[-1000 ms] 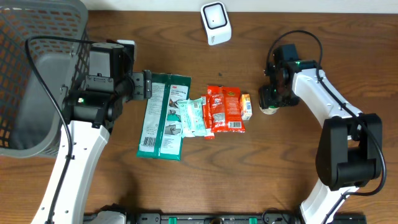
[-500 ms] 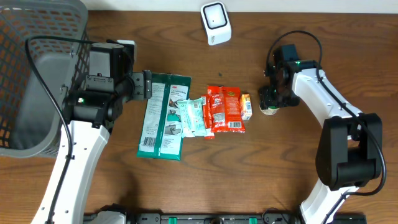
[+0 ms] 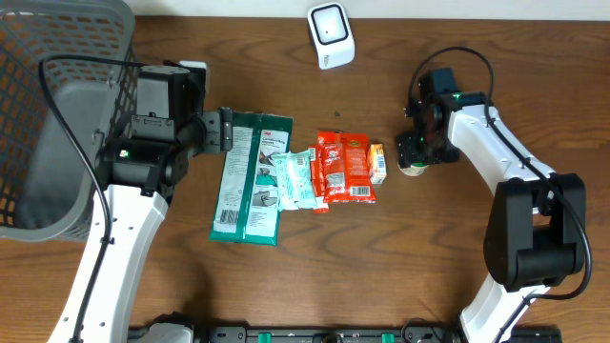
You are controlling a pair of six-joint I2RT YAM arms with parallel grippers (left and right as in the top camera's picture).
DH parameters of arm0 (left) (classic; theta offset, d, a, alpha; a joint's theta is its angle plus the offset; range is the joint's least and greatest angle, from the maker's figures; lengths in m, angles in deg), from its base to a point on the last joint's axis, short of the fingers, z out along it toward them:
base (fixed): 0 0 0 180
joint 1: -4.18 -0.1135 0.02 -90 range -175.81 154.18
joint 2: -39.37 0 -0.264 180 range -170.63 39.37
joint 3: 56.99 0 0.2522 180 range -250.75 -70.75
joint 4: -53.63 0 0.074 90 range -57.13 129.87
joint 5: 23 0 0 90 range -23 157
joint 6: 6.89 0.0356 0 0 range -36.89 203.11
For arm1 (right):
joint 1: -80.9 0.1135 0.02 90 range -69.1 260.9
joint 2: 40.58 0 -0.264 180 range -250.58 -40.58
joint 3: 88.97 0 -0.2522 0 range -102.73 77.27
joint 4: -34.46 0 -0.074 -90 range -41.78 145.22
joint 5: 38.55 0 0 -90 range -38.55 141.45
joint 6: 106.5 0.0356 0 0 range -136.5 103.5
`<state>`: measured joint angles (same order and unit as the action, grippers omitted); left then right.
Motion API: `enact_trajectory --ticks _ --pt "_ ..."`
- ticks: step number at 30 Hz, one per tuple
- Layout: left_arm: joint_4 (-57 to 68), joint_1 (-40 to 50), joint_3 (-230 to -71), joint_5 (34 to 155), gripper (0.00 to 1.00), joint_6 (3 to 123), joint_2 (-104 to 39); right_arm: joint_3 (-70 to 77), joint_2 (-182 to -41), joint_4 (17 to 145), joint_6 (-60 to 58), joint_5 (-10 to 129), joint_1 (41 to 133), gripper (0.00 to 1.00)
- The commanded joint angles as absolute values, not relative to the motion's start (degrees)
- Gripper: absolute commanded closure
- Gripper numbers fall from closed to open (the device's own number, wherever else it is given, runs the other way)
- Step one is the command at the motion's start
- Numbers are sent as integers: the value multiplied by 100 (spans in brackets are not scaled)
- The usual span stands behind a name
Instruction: Scan the item barcode
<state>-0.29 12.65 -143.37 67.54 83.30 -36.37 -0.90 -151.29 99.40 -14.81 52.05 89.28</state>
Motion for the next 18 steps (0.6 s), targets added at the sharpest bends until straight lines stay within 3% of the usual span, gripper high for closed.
enact_trajectory --ticks 1,18 --pt "-40 1263 -14346 6725 17 8301 -3661 -147 -15031 9935 -1551 5192 8996 28" --pt "-42 1263 -14346 6725 18 8301 -3659 -53 -15029 9856 -1549 5152 8998 37"
